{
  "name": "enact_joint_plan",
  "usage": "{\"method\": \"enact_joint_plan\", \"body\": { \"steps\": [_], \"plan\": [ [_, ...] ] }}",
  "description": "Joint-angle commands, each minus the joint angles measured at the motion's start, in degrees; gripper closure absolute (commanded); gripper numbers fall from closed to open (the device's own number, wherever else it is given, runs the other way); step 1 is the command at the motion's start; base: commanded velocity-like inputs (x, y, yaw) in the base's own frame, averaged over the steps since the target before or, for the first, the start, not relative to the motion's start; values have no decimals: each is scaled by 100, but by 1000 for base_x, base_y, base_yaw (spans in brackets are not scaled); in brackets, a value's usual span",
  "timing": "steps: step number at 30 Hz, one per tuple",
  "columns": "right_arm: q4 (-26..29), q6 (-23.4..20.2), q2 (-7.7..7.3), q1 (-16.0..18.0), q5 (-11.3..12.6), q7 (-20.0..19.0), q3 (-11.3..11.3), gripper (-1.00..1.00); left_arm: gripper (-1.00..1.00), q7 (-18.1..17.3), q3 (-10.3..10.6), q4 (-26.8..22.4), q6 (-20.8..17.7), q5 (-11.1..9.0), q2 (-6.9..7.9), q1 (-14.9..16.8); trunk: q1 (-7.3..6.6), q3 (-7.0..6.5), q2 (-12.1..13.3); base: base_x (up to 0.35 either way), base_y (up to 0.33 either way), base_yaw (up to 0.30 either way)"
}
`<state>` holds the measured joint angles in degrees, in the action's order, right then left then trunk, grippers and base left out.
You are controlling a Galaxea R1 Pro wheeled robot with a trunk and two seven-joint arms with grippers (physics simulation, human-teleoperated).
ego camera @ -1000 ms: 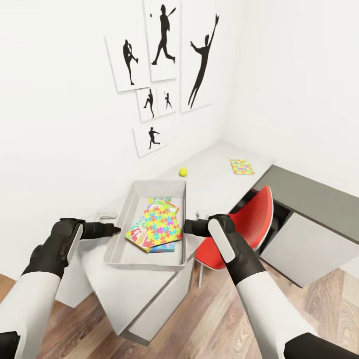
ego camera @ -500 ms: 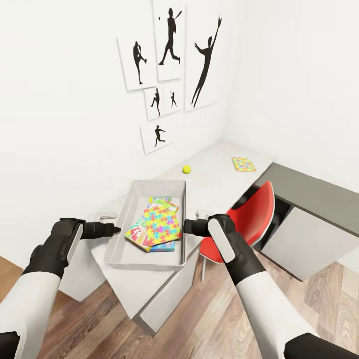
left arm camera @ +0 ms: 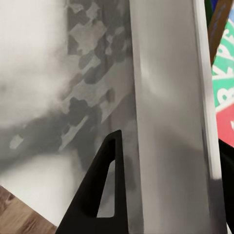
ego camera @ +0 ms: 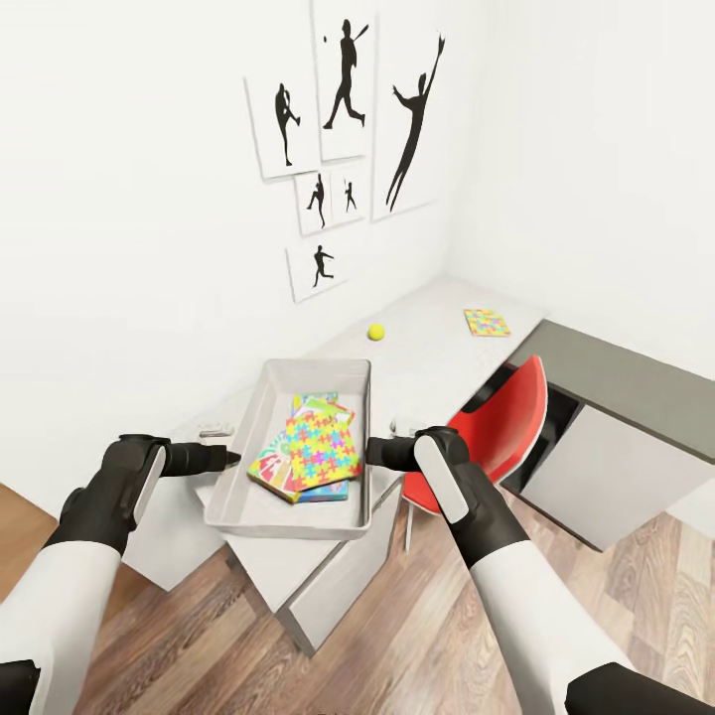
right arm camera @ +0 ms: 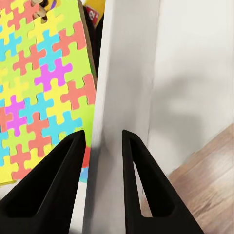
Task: Put all the toys in the child's room - the three board games (two on the bed and one on the table), the two jigsaw puzzles on the table, and the tennis ball on the table - inside the toy box on the table in the child's room.
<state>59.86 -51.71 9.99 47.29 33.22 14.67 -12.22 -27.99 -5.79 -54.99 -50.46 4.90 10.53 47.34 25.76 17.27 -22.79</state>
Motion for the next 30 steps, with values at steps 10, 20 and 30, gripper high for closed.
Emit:
{"method": "enact_joint_plan", "body": {
  "steps": [10,20,30],
  "plan": [
    [8,-10,1,8,44,62,1,100,100,-49,-10,-3,1,144,2,4,3,11,-13,-8,0,0],
    [8,-13,1,8,51,53,1,100,100,-49,-10,-3,1,147,2,4,3,11,-13,0,0,0],
    [8,-14,1,8,45,54,1,100,100,-49,-10,-3,1,146,2,4,3,45,-13,0,0,0]
  ]
}}
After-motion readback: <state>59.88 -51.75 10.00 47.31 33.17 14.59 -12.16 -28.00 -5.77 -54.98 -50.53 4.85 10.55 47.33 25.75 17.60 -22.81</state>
